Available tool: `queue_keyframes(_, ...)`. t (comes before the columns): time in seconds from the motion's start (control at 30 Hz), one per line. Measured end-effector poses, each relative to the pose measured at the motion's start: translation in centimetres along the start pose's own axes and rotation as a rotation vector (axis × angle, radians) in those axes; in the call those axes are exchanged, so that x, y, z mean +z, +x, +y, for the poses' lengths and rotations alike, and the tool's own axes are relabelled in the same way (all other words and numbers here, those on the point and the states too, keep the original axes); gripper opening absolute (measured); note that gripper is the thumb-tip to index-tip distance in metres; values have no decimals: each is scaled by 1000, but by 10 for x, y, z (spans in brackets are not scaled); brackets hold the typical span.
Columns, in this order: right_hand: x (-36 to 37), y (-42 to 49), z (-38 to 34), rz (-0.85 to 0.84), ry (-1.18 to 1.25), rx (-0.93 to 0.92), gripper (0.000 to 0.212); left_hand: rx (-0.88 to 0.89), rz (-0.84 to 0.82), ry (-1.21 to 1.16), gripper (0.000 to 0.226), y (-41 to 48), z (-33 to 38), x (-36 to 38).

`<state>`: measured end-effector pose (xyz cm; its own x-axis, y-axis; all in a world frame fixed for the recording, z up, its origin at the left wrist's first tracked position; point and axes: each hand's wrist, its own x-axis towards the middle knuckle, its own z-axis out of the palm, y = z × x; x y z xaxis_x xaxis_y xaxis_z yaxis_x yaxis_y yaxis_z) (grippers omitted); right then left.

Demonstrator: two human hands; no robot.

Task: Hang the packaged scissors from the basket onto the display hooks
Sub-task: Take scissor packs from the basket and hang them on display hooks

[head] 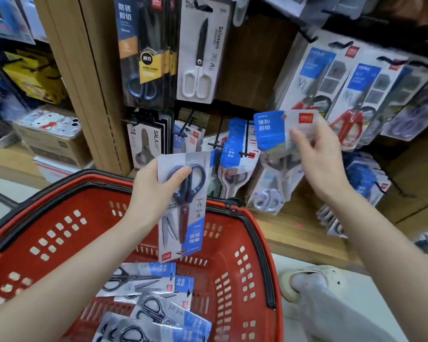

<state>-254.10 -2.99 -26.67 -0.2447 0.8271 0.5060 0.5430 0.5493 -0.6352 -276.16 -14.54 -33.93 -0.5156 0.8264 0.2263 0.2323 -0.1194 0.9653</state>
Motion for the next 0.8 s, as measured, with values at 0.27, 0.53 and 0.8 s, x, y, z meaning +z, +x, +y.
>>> queue_keyframes(0.27,55,-4,74,-273,-251,166,16,-51,-82,58,22,8,-27,21)
queue_keyframes(0.53,117,0,114,-218,-101,476,23,-94,-134,68,21,15,-51,22)
queue_keyframes(0.8,141,14,124,-89,23,544,15,-129,-120,62,18,30,-62,20)
